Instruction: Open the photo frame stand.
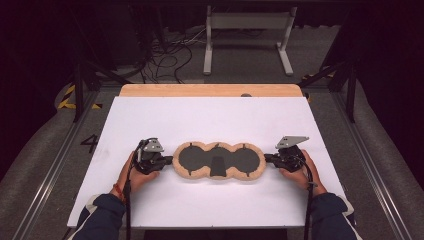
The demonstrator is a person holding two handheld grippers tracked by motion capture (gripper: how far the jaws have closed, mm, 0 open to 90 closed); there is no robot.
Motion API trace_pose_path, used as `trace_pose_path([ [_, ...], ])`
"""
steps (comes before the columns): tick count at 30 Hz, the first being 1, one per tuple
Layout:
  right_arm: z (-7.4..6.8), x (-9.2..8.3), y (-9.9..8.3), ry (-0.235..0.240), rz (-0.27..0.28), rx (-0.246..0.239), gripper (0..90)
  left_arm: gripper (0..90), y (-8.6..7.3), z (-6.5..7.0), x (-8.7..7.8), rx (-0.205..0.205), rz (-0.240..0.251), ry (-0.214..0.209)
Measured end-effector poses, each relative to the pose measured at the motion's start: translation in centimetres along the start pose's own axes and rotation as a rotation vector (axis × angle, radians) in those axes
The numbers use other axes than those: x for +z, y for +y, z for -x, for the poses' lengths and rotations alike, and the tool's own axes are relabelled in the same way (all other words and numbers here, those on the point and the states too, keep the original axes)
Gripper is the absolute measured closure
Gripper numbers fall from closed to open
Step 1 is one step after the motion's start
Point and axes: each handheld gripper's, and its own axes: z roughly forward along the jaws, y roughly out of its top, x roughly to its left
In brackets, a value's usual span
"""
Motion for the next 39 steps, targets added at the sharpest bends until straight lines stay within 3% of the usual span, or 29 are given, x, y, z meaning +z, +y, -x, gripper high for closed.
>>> trace_pose_path([
  [5, -0.3, -0.2, -0.2, -0.006, 0.001, 0.013, 90.0, 90.0, 0.1, 0.3, 0.0, 0.004, -0.004, 0.009],
  [7, -0.4, -0.5, -0.4, -0.008, -0.004, 0.015, 90.0, 89.9, 0.1, 0.3, 0.0, 0.023, -0.005, -0.018],
  [10, -0.5, -0.7, -0.7, -0.02, -0.001, 0.026, 90.0, 89.5, 0.2, 0.3, 0.1, 0.018, -0.008, -0.021],
  [11, -0.5, -0.7, -0.7, -0.037, 0.003, 0.038, 84.7, 86.7, 0.2, 0.3, 0.0, 0.018, -0.01, -0.013],
  [14, -0.4, -0.9, -0.8, -0.043, 0.005, 0.056, 82.9, 80.2, 0.1, 0.3, -0.3, 0.024, -0.017, 0.013],
  [20, -0.5, -2.1, -1.0, -0.076, 0.05, 0.12, 76.6, 72.7, -0.9, 0.5, -2.1, 0.016, 0.086, 0.0],
  [26, -2.1, -4.0, -1.0, -0.06, 0.101, 0.154, 70.0, 60.1, -2.3, 2.4, -3.0, 0.056, 0.098, 0.01],
  [31, -4.9, -4.8, -0.7, 0.002, 0.121, 0.105, 63.6, 47.4, -3.4, 3.8, -4.2, 0.085, 0.125, 0.016],
  [35, -6.2, -4.8, -0.6, 0.049, 0.122, 0.098, 58.2, 36.8, -4.3, 4.2, -4.9, 0.054, 0.159, 0.029],
  [39, -7.7, -4.0, -0.1, 0.104, 0.101, 0.058, 57.7, 27.2, -4.8, 4.5, -4.8, 0.048, 0.128, 0.045],
])
